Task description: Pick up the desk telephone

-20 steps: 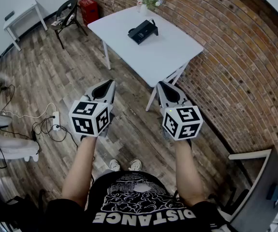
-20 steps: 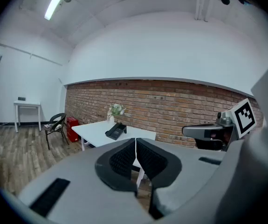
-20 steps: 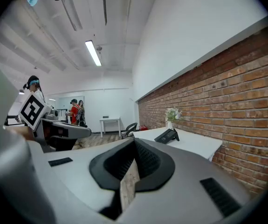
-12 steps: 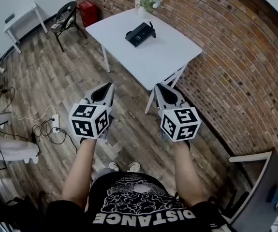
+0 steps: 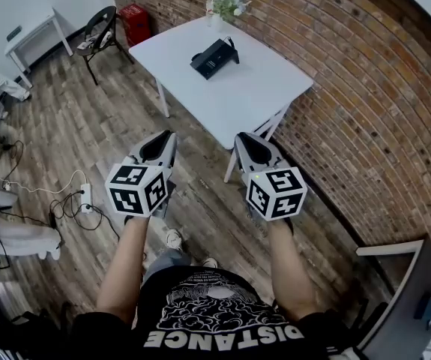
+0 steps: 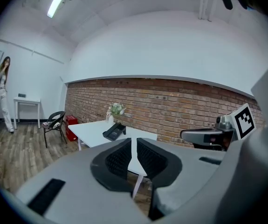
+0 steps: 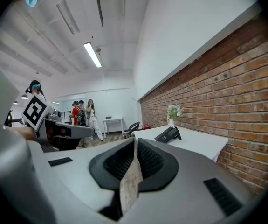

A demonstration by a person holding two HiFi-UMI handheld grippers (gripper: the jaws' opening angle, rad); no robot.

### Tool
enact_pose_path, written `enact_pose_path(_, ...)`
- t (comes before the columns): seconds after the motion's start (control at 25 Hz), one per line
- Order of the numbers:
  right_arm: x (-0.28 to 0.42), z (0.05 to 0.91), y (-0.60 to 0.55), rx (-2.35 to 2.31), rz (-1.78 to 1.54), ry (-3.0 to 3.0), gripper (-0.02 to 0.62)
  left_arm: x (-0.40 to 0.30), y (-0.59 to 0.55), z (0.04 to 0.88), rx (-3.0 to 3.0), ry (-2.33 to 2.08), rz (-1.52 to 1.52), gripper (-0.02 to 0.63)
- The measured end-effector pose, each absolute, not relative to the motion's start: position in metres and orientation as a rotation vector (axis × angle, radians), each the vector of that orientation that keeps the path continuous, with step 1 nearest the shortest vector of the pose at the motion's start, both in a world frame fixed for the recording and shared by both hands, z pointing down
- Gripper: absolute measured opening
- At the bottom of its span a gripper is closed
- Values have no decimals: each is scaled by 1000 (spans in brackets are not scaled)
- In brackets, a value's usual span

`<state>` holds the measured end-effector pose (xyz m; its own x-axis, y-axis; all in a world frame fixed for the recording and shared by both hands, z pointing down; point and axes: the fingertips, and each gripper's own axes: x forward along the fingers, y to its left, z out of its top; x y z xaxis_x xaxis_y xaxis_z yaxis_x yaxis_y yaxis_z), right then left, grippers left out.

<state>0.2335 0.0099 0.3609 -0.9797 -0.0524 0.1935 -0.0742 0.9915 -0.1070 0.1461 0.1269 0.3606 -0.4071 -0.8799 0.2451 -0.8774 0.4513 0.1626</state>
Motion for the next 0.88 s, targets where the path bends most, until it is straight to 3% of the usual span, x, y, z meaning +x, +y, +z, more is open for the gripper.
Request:
enact_pose_path(0.32,190,381,-7,120,183,-2918,35,98,103,373,1554,-2369,-49,81)
enact_pose_path(0.88,56,396,-38,292,243,-2846,87,-55,57,382,1682,-2209,-81,138)
